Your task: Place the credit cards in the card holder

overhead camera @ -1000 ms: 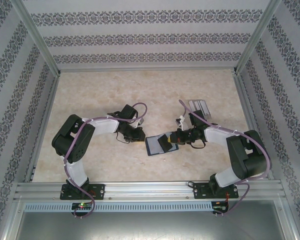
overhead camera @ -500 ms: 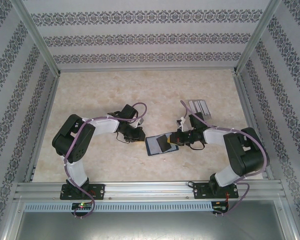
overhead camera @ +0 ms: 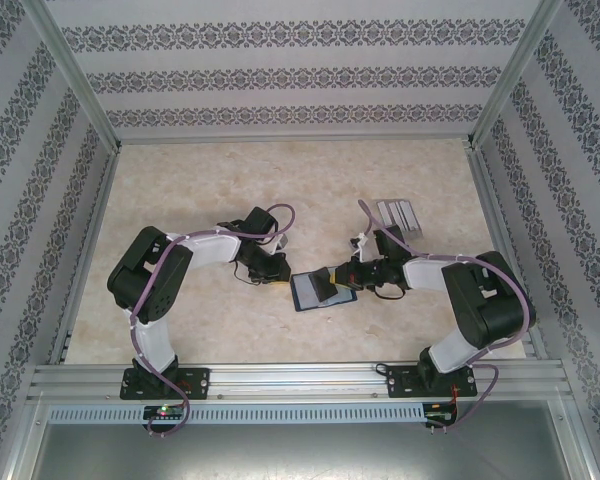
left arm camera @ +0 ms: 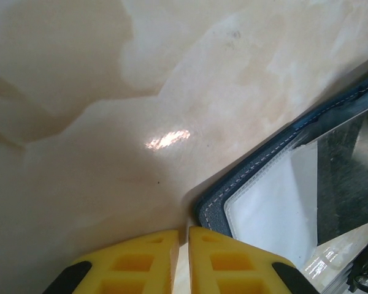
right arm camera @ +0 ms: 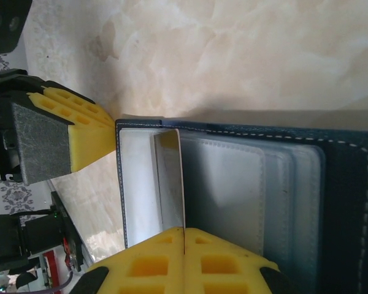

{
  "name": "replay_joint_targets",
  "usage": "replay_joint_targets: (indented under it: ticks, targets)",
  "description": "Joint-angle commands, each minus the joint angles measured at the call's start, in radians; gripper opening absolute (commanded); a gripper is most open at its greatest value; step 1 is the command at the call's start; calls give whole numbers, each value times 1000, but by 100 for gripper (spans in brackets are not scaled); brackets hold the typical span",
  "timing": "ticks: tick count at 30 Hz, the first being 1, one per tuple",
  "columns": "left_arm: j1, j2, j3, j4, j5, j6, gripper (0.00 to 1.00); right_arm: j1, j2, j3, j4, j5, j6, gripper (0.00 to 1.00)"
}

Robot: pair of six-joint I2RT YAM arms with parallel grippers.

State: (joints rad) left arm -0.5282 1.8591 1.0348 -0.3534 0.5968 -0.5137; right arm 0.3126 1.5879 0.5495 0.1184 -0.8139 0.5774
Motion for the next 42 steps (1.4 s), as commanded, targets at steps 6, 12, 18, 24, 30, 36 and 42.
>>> replay_joint_targets:
  ticks: [6,12,18,24,30,36,42]
  targets:
    - [-26,69,1,57,-59,-10,15,39,29,1,62,37,47,4]
    - [-28,78,16,42,-64,-12,14,100,-6,-10,65,125,121,9]
    - [-27,75,29,27,-78,-14,14,167,-42,-10,43,255,200,13]
    - [-27,85,1,109,-24,-68,12,208,-50,-9,73,317,277,15]
    - [-28,92,19,90,-31,-51,12,255,-63,24,-7,320,220,19]
    - [-27,90,25,79,-40,-51,12,268,-107,43,-95,357,168,17]
    - [-27,91,18,79,-45,-52,12,286,-90,58,-107,359,155,5]
